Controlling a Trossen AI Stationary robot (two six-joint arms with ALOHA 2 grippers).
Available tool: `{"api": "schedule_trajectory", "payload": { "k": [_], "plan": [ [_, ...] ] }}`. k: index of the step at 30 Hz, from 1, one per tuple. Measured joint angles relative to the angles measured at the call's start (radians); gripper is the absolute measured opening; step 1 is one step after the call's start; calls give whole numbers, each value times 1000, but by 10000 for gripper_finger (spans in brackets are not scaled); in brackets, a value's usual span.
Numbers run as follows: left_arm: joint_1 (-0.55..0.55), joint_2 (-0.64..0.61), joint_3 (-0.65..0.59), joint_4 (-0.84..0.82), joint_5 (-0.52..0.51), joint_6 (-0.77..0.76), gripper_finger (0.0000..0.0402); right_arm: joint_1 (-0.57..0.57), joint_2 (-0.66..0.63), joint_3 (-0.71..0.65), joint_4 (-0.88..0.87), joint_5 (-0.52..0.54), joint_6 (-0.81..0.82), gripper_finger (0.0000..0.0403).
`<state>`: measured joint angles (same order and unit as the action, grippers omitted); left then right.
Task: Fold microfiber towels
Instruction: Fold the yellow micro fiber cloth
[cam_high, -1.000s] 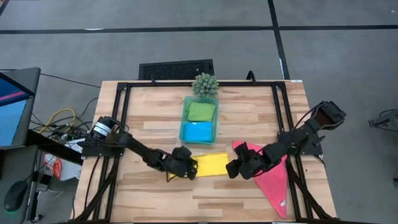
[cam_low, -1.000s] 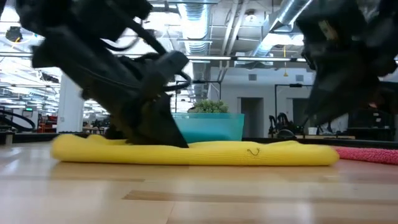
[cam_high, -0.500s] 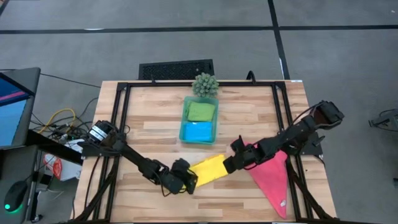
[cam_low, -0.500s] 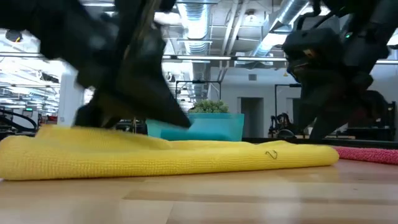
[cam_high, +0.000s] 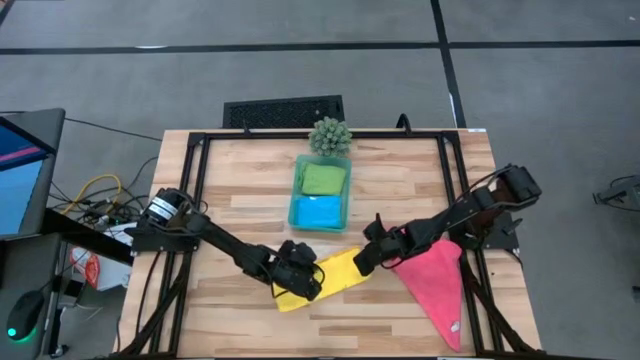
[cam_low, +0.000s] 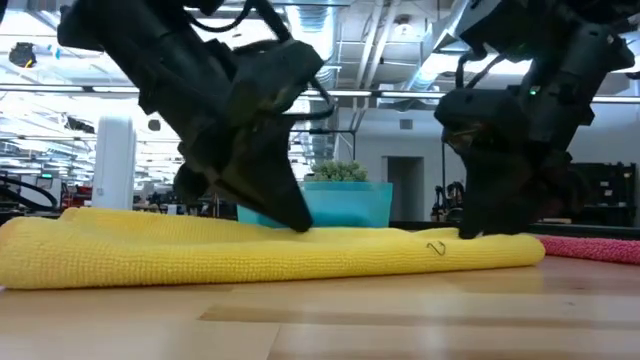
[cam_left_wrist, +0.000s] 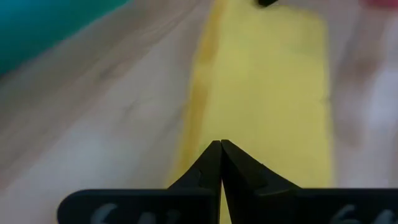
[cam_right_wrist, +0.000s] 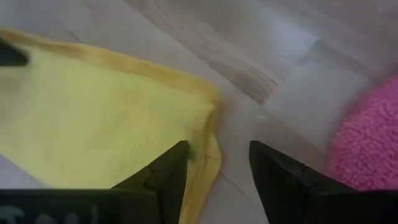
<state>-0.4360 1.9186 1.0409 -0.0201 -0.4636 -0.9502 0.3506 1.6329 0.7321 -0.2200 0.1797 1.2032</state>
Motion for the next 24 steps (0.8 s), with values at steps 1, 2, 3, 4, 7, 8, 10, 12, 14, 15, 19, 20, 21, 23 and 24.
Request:
{"api": "schedule_trajectory", "payload": {
  "k": [1, 2, 3, 4, 7, 8, 10, 12, 14, 15, 19, 20, 21, 23, 24],
  "plan": [
    [4, 1, -1, -13, -2, 10, 0, 1, 8, 2, 5, -1, 0, 198],
    [9, 7, 0, -12, -9, 19, 0, 1, 17, 2, 9, -3, 0, 198],
    [13, 11, 0, -11, -11, 28, 0, 2, 25, 3, 13, -6, 0, 198],
    [17, 13, 0, -16, -5, 43, 0, 2, 33, 4, 19, -5, -1, 198],
    [30, 45, 2, 19, 41, 80, 0, 1, 44, 5, 31, -4, -1, 197],
    [31, 50, 1, 24, 47, 87, 0, 1, 44, 5, 35, -6, -1, 195],
    [31, 72, 4, 54, 65, 94, 0, 1, 42, 4, 33, -8, -1, 185],
    [31, 84, 6, 61, 70, 93, 0, 0, 43, 5, 22, -10, 0, 163],
    [31, 89, 5, 60, 71, 91, 0, -1, 43, 6, 3, -14, 6, 130],
    [31, 89, 6, 55, 71, 89, 0, -1, 43, 9, -3, -17, 8, 111],
    [31, 91, 5, 51, 71, 88, 0, -2, 34, 34, -16, -42, -11, 26],
    [31, 91, 5, 51, 72, 80, 0, -1, 30, 43, -16, -66, -26, 15],
    [31, 91, 5, 51, 73, 70, 0, 1, 27, 57, -17, -76, -34, 13],
    [31, 92, 5, 50, 74, 60, 0, 1, 7, 84, -14, -77, -41, 17],
    [31, 92, 4, 50, 74, 59, 0, 0, -4, 99, -14, -74, -42, 18]
  ]
}}
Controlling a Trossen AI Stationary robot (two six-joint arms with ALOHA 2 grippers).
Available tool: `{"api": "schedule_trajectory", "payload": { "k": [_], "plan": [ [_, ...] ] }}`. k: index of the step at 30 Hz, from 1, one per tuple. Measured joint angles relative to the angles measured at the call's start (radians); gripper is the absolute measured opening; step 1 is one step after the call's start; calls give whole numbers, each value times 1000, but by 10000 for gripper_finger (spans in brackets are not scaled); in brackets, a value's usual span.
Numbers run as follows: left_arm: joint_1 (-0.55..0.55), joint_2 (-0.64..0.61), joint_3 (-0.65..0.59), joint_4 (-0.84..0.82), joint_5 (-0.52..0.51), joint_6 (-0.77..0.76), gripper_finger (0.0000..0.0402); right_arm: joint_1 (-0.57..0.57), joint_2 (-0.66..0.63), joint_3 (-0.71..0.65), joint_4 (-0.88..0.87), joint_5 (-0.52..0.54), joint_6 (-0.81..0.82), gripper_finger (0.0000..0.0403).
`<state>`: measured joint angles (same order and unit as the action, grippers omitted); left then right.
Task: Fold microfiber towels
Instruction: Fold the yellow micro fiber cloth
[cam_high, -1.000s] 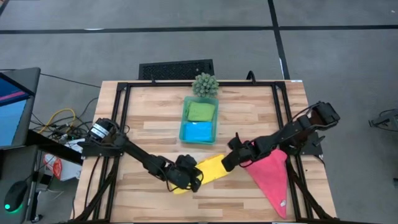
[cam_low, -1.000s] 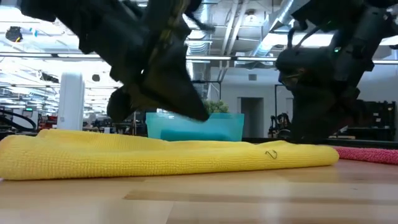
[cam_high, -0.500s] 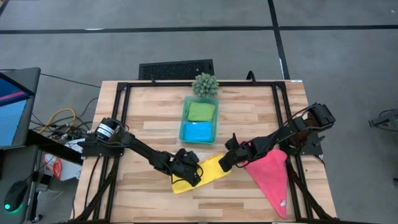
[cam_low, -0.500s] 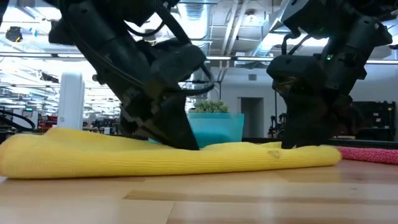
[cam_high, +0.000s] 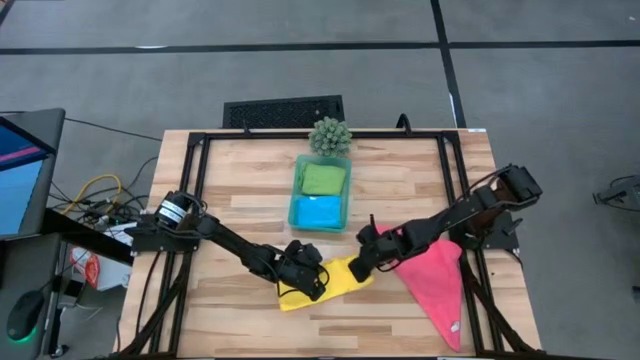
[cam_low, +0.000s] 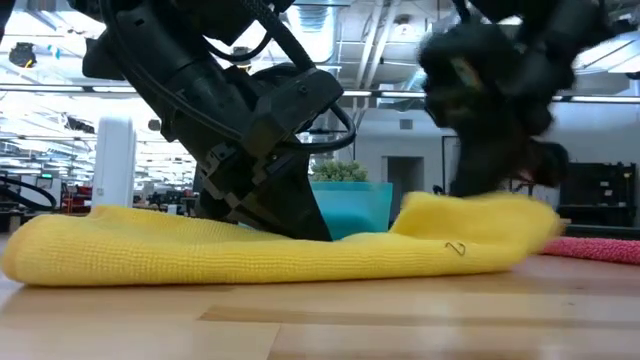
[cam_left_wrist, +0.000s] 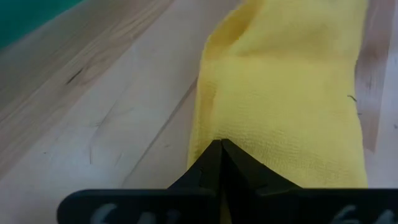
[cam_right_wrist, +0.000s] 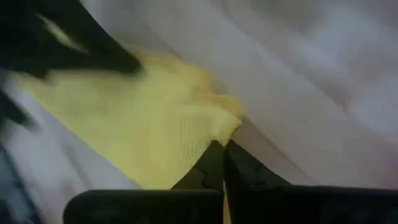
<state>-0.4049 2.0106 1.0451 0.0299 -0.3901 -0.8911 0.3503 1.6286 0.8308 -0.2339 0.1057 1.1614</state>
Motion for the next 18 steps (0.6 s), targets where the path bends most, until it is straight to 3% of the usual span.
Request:
{"api": "schedule_trajectory", "payload": {
  "k": [6, 11, 18],
  "plan": [
    [2, 1, 0, 0, 3, 12, 0, 17, -3, 66, -22, 31, -31, 7],
    [2, 2, -2, 5, 3, 7, 0, 21, -2, 70, -57, 35, 21, 34],
    [1, 3, -4, 35, -22, 6, 0, 36, -2, 134, 14, 43, -10, 8]
  ]
}}
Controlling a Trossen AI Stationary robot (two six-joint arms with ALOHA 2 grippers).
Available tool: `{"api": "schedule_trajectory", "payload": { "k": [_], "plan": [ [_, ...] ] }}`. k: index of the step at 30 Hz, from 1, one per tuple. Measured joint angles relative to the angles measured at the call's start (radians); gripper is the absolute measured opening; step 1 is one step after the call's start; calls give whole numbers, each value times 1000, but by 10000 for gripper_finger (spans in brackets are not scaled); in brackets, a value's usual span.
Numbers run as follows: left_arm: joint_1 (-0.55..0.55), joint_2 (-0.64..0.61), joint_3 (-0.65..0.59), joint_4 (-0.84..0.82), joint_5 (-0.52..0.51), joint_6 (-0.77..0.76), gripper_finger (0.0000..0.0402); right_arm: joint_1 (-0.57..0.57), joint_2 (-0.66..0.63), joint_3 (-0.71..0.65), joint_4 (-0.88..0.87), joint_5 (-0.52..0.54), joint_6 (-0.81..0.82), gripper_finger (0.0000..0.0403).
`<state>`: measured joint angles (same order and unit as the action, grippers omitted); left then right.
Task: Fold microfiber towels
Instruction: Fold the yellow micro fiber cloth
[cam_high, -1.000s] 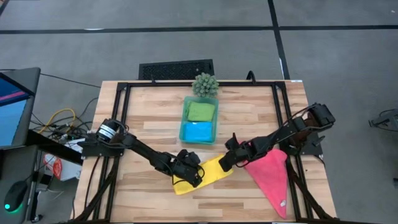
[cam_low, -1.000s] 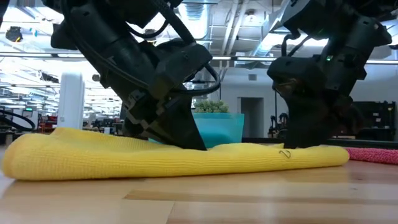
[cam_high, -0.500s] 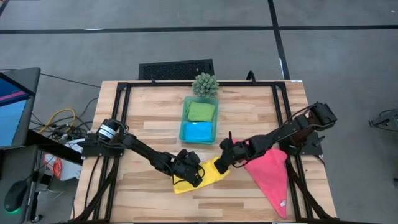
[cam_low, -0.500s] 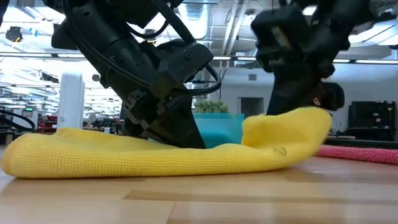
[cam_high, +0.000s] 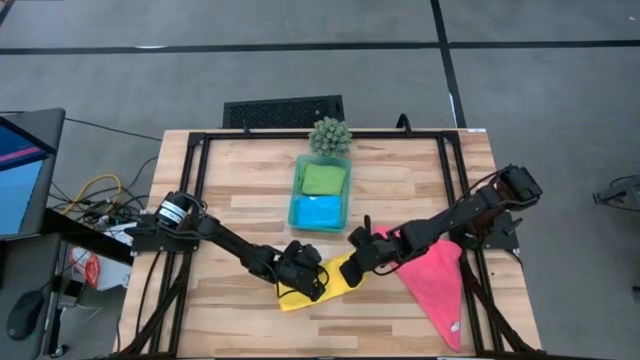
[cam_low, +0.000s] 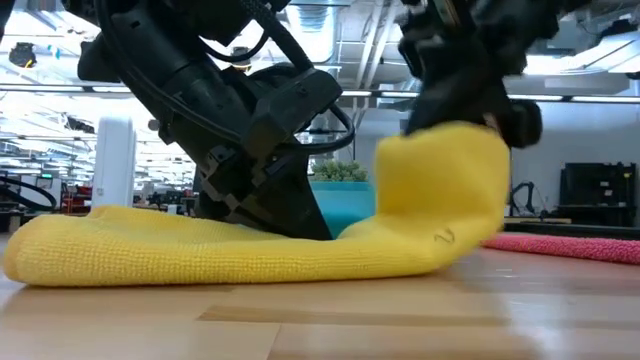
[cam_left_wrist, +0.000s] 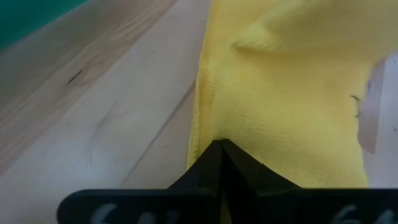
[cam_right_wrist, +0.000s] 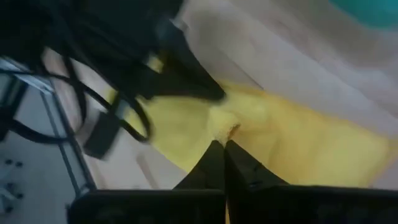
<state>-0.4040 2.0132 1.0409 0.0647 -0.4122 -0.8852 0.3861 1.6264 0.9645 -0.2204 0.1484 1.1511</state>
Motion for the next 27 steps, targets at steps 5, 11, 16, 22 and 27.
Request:
{"api": "schedule_trajectory", "payload": {
  "k": [5, 11, 16, 22, 27],
  "plan": [
    [1, 1, 2, 7, 6, -1, 0, 0, -2, 42, -114, 34, 15, 37],
    [1, 0, 2, 0, 19, -1, 0, 8, -2, 42, -352, 9, 66, 95],
    [1, 0, 2, 1, 18, 0, 0, 13, -2, 42, -433, 5, 79, 171],
    [1, 0, 2, 1, 15, 0, 0, 13, 33, 40, -441, 5, 81, 232],
    [1, 0, 2, 2, 16, 8, 0, 7, 114, 40, -410, 6, 81, 228]
  ]
}}
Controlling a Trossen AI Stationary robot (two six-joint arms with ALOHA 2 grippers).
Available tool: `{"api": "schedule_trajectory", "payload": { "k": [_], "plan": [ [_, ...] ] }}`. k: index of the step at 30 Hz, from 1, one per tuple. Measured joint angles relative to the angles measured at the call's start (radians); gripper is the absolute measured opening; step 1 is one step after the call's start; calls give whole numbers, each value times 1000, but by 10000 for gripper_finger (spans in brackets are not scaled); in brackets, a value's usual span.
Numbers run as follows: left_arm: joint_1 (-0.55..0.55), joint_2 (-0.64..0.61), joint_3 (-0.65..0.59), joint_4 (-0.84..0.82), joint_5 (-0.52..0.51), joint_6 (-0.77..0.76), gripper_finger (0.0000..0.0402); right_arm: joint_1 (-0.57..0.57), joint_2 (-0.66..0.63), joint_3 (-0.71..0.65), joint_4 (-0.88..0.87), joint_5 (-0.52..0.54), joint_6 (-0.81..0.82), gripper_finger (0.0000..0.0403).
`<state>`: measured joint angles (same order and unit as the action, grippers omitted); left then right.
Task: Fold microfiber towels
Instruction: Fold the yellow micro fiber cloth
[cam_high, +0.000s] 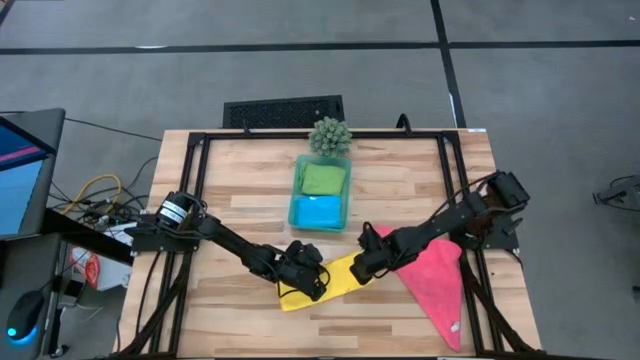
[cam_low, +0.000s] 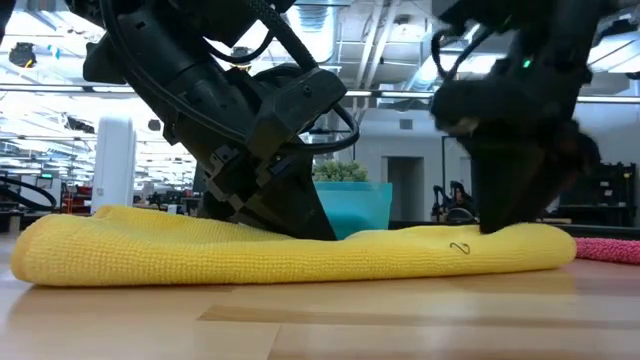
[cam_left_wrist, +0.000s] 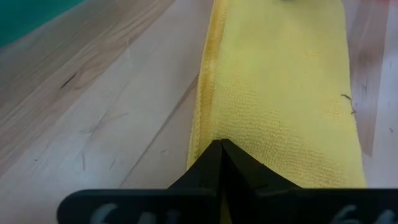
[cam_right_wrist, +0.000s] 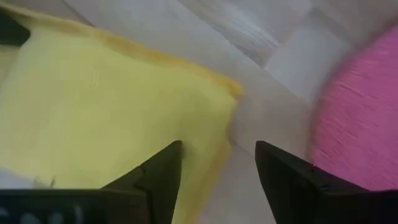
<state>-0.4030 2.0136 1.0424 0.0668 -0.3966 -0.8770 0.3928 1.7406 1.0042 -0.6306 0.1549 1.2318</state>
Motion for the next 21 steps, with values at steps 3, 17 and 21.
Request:
{"api": "schedule_trajectory", "payload": {
  "k": [3, 17, 21],
  "plan": [
    [0, 0, 0, -2, -1, 1, 0, -11, 50, 0, 64, -22, -1, 220],
    [0, 0, 0, 3, -3, 4, 0, -9, 80, 3, 76, -67, 15, 34],
    [1, -21, -2, 1, 8, 3, 0, -10, 62, 2, 75, -64, 8, 19]
  ]
}}
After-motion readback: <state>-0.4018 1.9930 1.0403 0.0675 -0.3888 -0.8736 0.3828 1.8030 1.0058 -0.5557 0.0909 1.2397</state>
